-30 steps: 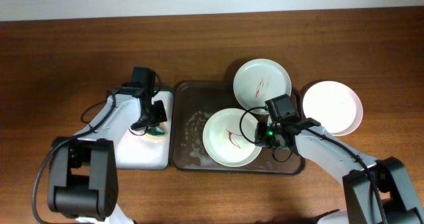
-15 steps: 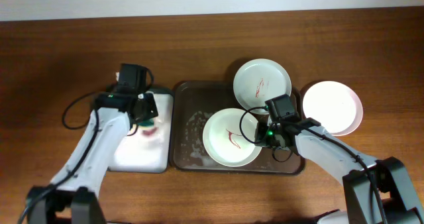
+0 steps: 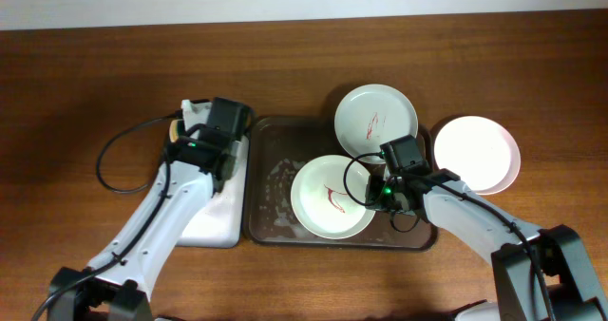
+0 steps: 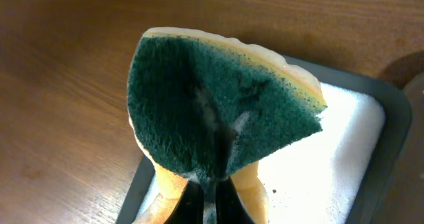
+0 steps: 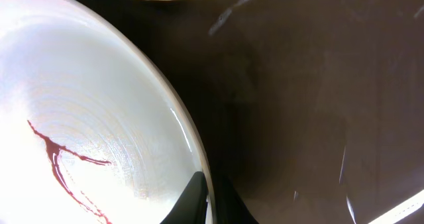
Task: Clean dirty plates on tray and stack at the side
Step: 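Dip the sponge in the basin and lift it with the left gripper, then scrub the cream plate with the sponge held by the left gripper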
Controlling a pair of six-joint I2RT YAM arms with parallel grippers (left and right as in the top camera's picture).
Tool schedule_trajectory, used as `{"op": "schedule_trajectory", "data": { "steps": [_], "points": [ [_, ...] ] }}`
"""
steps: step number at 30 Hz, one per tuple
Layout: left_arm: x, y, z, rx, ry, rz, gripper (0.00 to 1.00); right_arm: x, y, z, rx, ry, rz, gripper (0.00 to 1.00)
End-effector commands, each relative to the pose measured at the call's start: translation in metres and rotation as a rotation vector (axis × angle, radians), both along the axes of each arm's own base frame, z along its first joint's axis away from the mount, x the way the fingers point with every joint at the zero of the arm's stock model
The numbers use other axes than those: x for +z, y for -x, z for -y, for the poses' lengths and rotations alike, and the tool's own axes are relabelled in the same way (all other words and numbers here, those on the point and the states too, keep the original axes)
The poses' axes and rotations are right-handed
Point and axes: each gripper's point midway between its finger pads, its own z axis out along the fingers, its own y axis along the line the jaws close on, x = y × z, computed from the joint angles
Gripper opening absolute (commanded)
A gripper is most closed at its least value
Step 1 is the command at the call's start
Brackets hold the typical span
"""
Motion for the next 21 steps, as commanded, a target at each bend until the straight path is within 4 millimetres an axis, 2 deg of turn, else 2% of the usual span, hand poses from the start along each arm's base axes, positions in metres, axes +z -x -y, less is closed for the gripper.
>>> {"op": "schedule_trajectory", "data": {
  "steps": [1, 17, 19, 21],
  "points": [
    [0.017, 0.000, -0.005, 0.075, -0.052, 0.091, 0.00, -0.011, 0.010, 0.002, 0.002, 0.020, -0.047, 0.06],
    [0.015, 0.000, -0.003, 0.069, -0.042, 0.083, 0.00, -0.011, 0.010, 0.001, 0.002, 0.019, -0.047, 0.06],
    [0.001, 0.002, 0.016, 0.020, 0.084, 0.030, 0.00, -0.010, 0.012, -0.004, 0.027, -0.007, -0.052, 0.04],
    [-0.029, 0.011, 0.049, -0.065, 0.299, -0.088, 0.00, -0.010, 0.012, -0.005, 0.040, -0.013, -0.053, 0.04]
  ]
}}
